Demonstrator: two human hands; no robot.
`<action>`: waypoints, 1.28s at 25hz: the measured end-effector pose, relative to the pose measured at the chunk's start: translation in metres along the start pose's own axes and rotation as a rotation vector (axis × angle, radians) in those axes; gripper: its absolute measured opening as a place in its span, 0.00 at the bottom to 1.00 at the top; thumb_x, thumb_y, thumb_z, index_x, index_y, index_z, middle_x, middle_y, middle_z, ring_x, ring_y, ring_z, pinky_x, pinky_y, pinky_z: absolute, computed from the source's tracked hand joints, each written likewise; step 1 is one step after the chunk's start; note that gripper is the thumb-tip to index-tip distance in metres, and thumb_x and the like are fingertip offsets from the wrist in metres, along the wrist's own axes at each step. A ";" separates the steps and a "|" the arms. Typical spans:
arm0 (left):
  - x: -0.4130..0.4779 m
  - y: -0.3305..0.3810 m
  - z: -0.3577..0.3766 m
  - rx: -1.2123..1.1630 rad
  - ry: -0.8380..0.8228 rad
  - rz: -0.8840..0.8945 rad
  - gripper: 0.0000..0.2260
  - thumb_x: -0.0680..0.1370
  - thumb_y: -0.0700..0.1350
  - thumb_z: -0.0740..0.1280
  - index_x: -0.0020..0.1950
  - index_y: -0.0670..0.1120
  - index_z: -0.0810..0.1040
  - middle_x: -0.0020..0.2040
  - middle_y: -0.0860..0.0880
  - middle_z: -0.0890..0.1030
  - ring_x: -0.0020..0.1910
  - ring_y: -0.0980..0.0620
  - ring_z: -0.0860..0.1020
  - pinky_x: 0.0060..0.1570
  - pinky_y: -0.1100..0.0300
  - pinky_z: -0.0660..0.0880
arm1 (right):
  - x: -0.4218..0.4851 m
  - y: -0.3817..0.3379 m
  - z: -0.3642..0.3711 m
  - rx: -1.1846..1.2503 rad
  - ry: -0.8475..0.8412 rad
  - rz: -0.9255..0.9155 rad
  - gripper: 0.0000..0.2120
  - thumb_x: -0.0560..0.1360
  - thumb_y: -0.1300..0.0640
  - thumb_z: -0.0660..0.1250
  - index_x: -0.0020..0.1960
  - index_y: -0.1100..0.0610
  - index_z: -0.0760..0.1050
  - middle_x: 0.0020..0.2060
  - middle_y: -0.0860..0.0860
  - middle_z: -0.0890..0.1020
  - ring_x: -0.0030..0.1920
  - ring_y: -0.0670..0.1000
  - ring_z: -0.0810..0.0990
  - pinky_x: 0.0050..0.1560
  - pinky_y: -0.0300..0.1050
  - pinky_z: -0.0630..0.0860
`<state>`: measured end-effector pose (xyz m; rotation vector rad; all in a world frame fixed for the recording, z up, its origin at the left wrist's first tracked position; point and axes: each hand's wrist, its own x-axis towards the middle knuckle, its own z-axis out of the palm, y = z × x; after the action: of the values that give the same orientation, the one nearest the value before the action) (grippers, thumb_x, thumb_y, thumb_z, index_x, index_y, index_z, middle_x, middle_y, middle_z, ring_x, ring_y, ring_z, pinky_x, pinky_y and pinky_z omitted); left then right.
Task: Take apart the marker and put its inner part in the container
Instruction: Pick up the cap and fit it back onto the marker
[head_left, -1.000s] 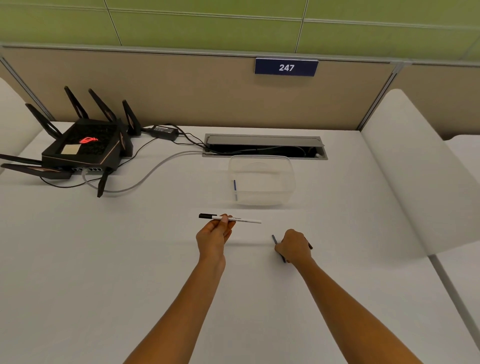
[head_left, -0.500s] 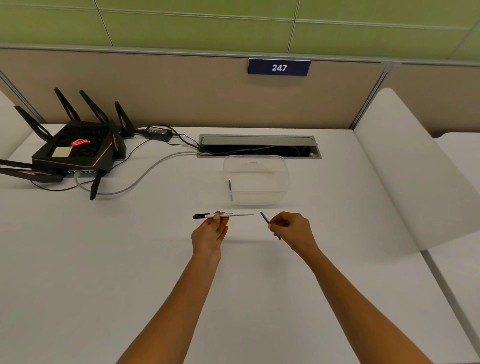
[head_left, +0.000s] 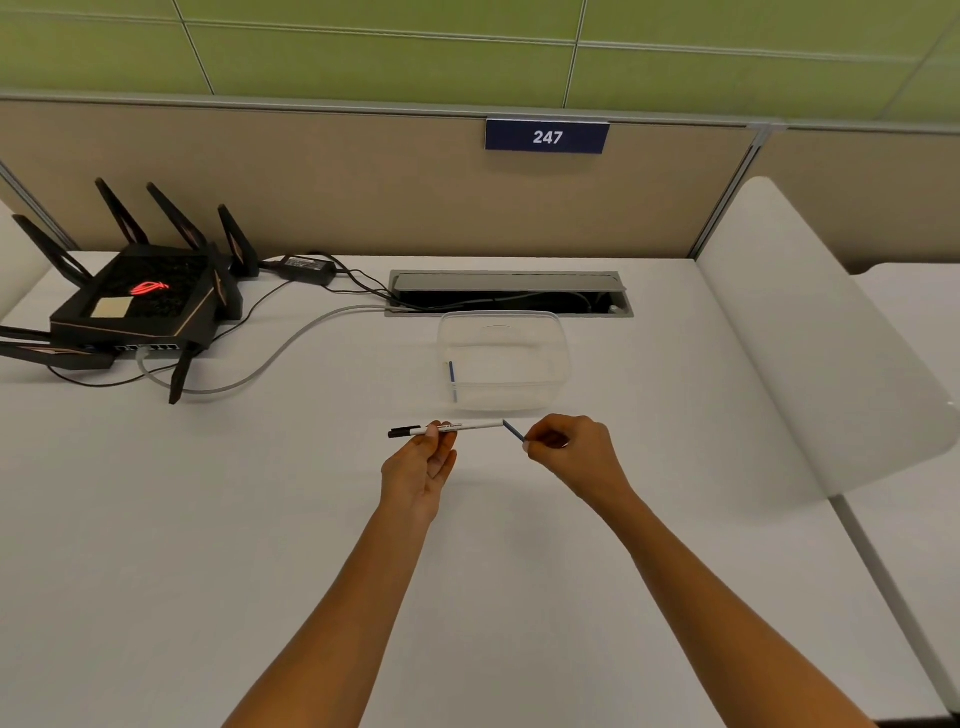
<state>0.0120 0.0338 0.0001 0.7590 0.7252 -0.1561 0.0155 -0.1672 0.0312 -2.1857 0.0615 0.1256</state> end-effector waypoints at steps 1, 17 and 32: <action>0.000 0.000 0.000 0.006 -0.005 0.003 0.03 0.78 0.39 0.67 0.46 0.42 0.80 0.38 0.50 0.86 0.47 0.52 0.82 0.55 0.54 0.74 | 0.000 0.000 0.000 -0.011 -0.005 -0.007 0.06 0.68 0.58 0.72 0.36 0.47 0.81 0.31 0.40 0.83 0.36 0.37 0.81 0.37 0.30 0.75; -0.003 -0.006 0.005 0.103 -0.042 -0.010 0.05 0.79 0.40 0.65 0.51 0.41 0.80 0.45 0.49 0.84 0.48 0.52 0.82 0.56 0.54 0.74 | 0.011 -0.004 -0.005 -0.147 -0.068 -0.181 0.05 0.72 0.60 0.71 0.46 0.54 0.85 0.39 0.45 0.81 0.38 0.39 0.79 0.44 0.32 0.74; 0.001 -0.011 0.004 -0.107 -0.015 -0.137 0.03 0.78 0.41 0.67 0.46 0.42 0.79 0.37 0.49 0.85 0.45 0.53 0.82 0.57 0.53 0.74 | 0.020 0.042 -0.040 0.203 0.249 0.200 0.06 0.74 0.58 0.68 0.45 0.57 0.83 0.36 0.52 0.84 0.35 0.48 0.82 0.32 0.34 0.78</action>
<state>0.0107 0.0233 -0.0056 0.6056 0.7650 -0.2446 0.0346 -0.2239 0.0182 -1.9778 0.4165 -0.0400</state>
